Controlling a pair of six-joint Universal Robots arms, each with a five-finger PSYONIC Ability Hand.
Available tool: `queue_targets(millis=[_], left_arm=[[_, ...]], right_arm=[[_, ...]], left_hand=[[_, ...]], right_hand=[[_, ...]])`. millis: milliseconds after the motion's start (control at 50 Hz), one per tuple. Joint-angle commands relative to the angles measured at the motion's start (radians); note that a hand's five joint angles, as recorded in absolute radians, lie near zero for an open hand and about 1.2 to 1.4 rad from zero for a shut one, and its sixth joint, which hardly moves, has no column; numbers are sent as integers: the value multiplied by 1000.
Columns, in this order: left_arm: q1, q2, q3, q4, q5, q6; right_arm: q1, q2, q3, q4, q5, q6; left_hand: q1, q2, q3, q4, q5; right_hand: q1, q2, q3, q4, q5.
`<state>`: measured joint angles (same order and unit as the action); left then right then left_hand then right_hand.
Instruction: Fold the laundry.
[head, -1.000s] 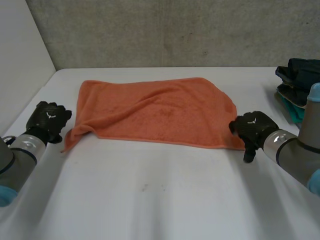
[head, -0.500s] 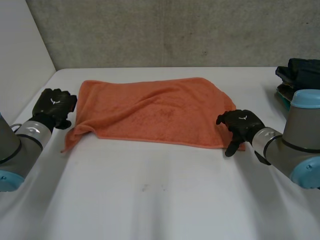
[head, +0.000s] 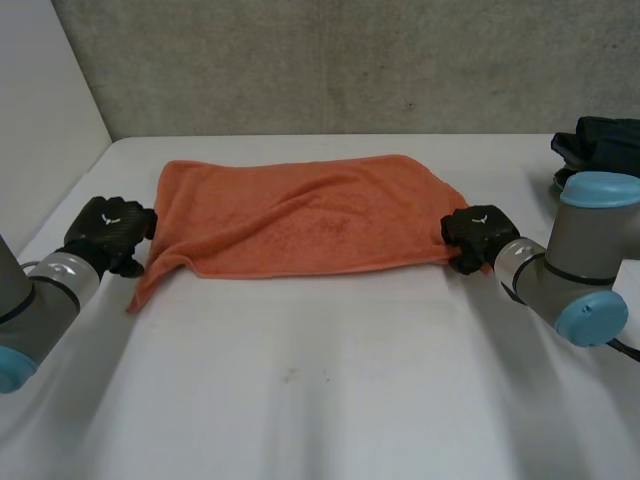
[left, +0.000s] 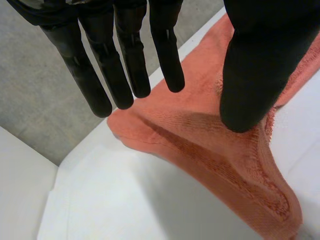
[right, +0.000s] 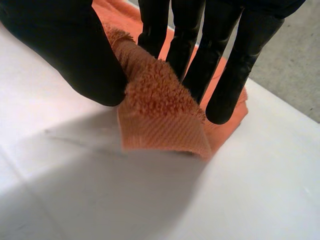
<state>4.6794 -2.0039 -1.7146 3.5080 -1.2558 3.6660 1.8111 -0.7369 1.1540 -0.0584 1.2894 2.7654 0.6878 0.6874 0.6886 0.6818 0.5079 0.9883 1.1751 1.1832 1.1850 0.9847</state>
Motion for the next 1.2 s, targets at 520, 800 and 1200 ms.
queue_targets(millis=[520,800,1200], left_arm=[[22,-39,50,-201,1,-14],[27,-114,99,-165,0,-3],[-12,23,61,-322,-97,87]], right_arm=[[-58,-127,39,100,16,-105],[-61,-124,43,103,10,-105],[-114,-294,211,442,16,-334]], left_hand=[[-37,-36,-38,-31,-31],[-78,-78,-79,-72,-73],[709,709,708,714,714]], right_hand=[[408,221,213,211,237],[408,221,213,211,237],[408,221,213,211,237]])
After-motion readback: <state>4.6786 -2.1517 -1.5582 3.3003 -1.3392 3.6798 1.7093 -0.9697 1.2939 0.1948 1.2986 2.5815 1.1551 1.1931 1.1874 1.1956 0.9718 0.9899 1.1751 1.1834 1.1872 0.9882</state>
